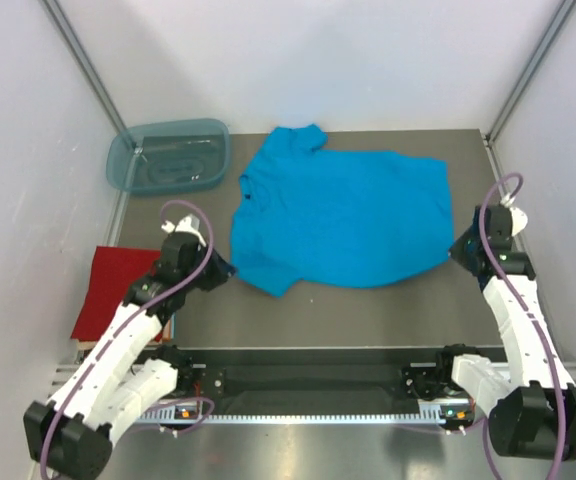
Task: Fold and stack the t-shirts
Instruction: Flatten the tshirt out
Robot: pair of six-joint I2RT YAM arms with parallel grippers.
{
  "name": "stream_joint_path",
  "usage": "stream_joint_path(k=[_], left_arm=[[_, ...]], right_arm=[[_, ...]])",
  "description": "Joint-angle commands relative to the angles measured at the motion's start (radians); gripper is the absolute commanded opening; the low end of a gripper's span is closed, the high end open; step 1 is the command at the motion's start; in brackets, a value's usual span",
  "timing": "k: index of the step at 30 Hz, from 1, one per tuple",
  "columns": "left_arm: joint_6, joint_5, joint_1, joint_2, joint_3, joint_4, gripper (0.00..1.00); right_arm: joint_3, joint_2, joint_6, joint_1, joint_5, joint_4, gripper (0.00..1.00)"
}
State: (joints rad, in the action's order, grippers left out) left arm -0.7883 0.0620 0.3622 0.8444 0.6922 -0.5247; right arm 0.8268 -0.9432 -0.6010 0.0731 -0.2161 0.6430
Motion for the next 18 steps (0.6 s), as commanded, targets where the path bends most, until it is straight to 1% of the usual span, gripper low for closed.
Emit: stream_joint_path(k=[1, 4, 6, 12, 15, 18], left_arm=[[-0.031, 0.044, 0.003, -0.105, -0.071, -0.026, 0.0], [-0.026, 0.068, 0.003, -0.134, -0.128, -0.064, 0.0], [-0.035, 0.094, 0.006, -0.143, -0.137, -0.061, 0.0], [-0.045, 0.116, 0.017, -0.157, -0.135, -0.101, 0.0], [-0.039, 0.09, 0.021, -0.157, -0.103, -0.141, 0.0], [-0.023, 0.027, 0.044, -0.146, -0.05, -0.205, 0.0]], right_arm=[[-0.112, 0.021, -0.059, 0.013, 0.096, 0.017, 0.0], [-0.158, 0.088, -0.066, 0.017, 0.02, 0.04, 0.0], [-0.166, 0.119, -0.068, 0.021, -0.012, 0.055, 0.0], [-0.121, 0.161, -0.08, 0.025, -0.08, 0.113, 0.0], [-0.094, 0.173, -0.071, 0.025, -0.13, 0.151, 0.0], [-0.086, 0.204, -0.056, 0.027, -0.163, 0.156, 0.0]])
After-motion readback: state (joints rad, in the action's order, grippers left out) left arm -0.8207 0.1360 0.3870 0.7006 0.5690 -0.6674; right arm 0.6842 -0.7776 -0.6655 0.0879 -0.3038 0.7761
